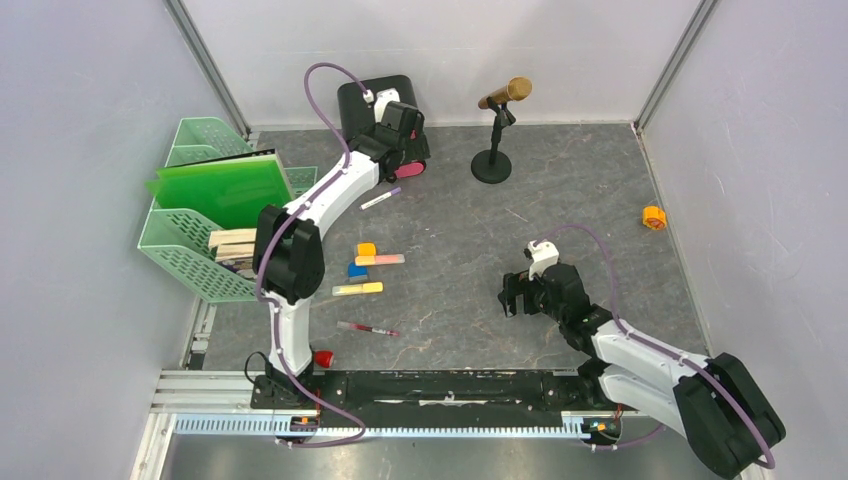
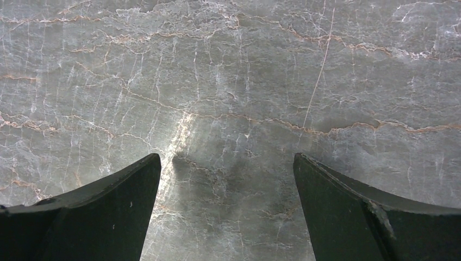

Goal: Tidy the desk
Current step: Open the drawer in the storage box.

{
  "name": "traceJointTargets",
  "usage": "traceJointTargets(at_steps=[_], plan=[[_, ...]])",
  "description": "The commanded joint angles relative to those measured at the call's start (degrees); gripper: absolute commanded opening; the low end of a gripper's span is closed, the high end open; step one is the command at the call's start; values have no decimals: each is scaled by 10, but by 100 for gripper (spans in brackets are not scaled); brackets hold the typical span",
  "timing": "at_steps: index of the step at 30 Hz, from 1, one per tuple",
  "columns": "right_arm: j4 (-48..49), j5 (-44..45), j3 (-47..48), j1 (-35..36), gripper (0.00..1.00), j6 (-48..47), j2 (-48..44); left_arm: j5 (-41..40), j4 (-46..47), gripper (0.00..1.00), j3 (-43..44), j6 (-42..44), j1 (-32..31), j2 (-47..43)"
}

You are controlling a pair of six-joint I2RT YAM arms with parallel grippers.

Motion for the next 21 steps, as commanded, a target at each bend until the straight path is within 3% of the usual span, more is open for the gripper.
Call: traceJointTargets(at_steps=[1, 8, 14, 21], plan=[[-38, -8, -5, -4, 98, 5, 23, -82, 1, 100, 32, 15, 2, 12], [-41, -7, 2, -5, 98, 4, 38, -97, 11, 94, 44, 28, 9, 31], [-42, -3, 5, -5, 98, 3, 43, -70, 16, 70, 46, 18, 33, 45], [-43, -6, 11, -6, 98, 0, 60, -67, 33, 60, 45, 27, 45, 54]])
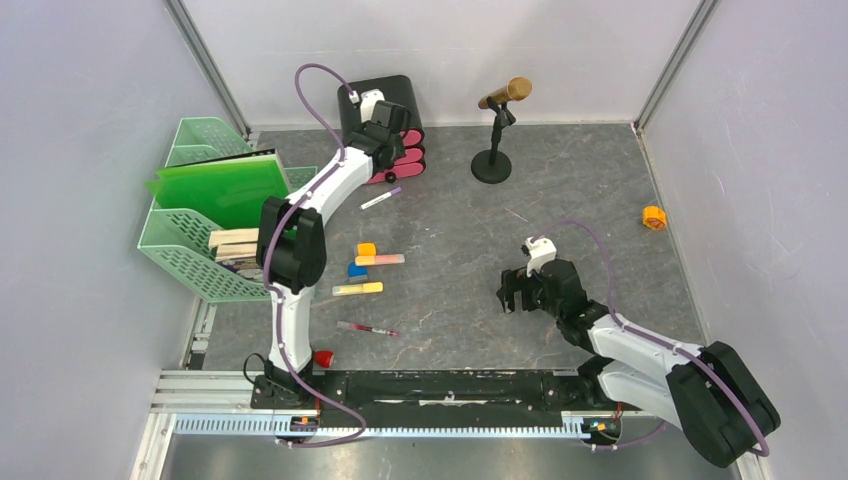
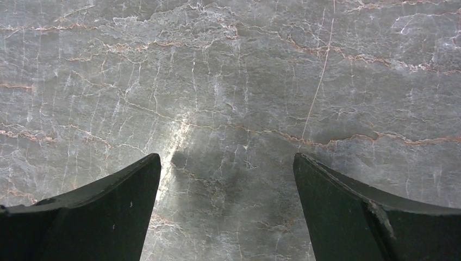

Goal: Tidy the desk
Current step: Open the drawer in the storage box.

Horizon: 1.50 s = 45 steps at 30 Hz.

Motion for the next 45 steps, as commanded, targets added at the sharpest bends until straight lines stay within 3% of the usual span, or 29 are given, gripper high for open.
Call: traceJointTargets(at_steps=[1, 3, 9, 21, 28, 45], plan=[[-62, -6, -2, -4, 98, 4, 25, -9, 32, 59, 23, 15, 4, 7], [-62, -5, -2, -4, 98, 5, 27, -5, 42, 53, 24, 25, 3, 9], [-57, -9, 1, -5, 98, 2, 36, 4, 44, 47, 33, 37, 3, 8], [-53, -28, 4, -6, 97, -2, 48, 21, -9, 13, 33, 78, 3, -9], [-47, -38, 4, -6, 97, -5, 55, 31, -35, 2, 2, 82, -1, -51], [-39, -59, 1, -6, 94, -8, 46, 37, -51, 2, -118, 20, -49, -148]])
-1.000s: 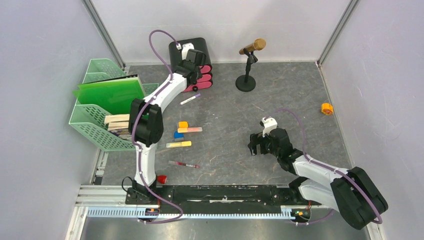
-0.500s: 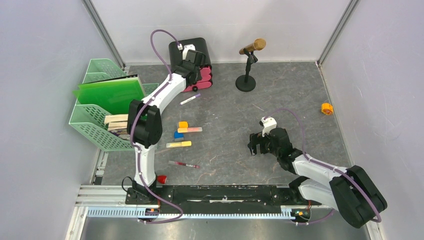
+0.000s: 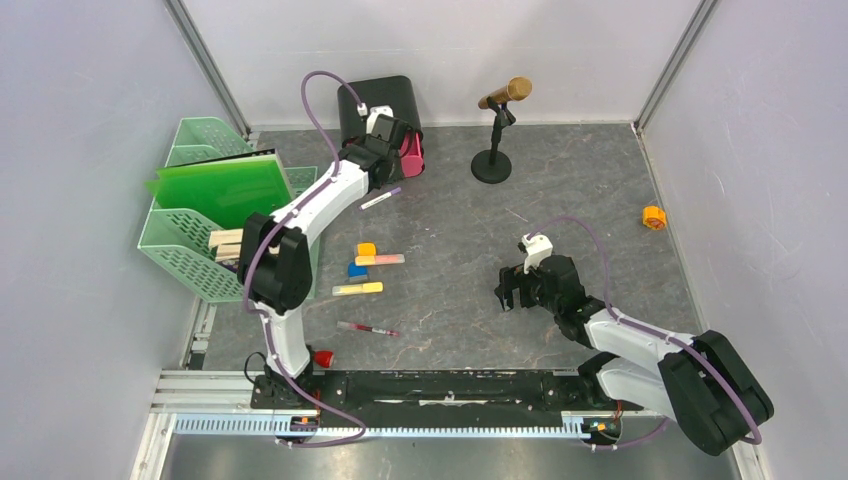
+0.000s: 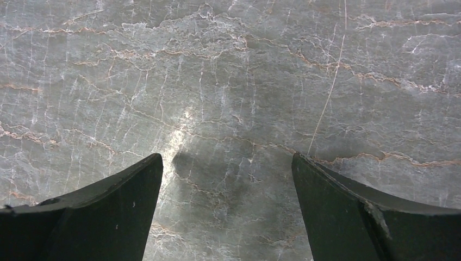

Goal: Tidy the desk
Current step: Open the drawer in the storage box.

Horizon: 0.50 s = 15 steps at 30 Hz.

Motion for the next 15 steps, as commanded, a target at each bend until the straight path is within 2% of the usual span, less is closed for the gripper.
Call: traceJointTargets(at_steps=[1, 5, 11, 13, 15], plan=[[-64, -29, -16, 1, 94, 15, 6, -2, -4, 2, -25, -29, -21, -53], [-65, -25, -18, 2, 94, 18, 4, -4, -15, 2, -49, -45, -25, -68], [-63, -26, -17, 2, 94, 19, 9, 35, -11, 4, -85, -59, -31, -86], [-66, -29, -14, 2, 94, 16, 10, 39, -14, 7, -96, -67, -32, -93], [-65, -25, -17, 2, 94, 18, 7, 46, -10, 18, -112, -75, -33, -103]])
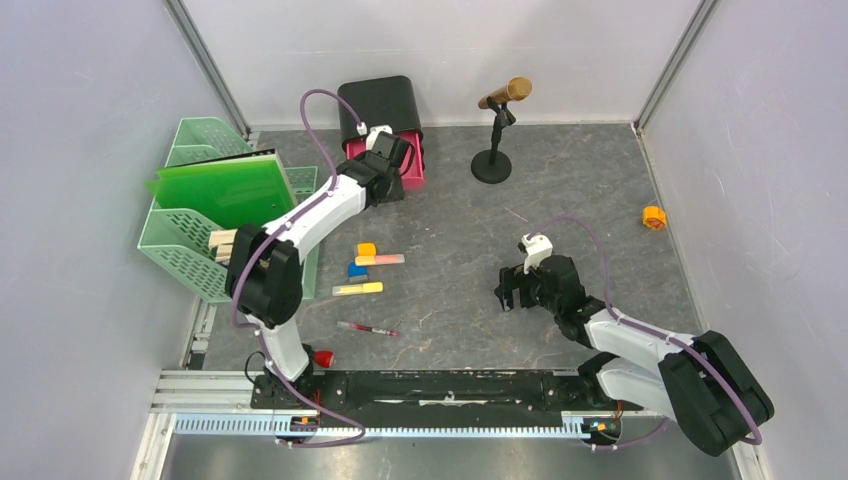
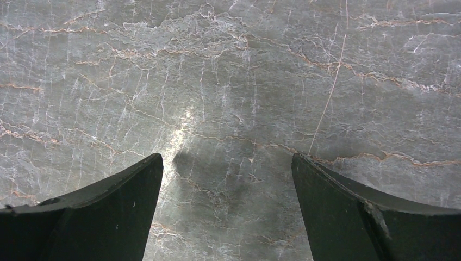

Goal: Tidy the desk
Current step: Open the drawer in the storage box.

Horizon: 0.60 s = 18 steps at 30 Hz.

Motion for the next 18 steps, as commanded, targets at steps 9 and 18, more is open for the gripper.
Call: traceJointTargets(at_steps=[9, 18], plan=[[-63, -21, -19, 2, 94, 22, 7, 67, 36, 81, -65, -28, -11, -77], [-64, -26, -18, 2, 93, 20, 5, 94, 85, 100, -106, -33, -11, -121]])
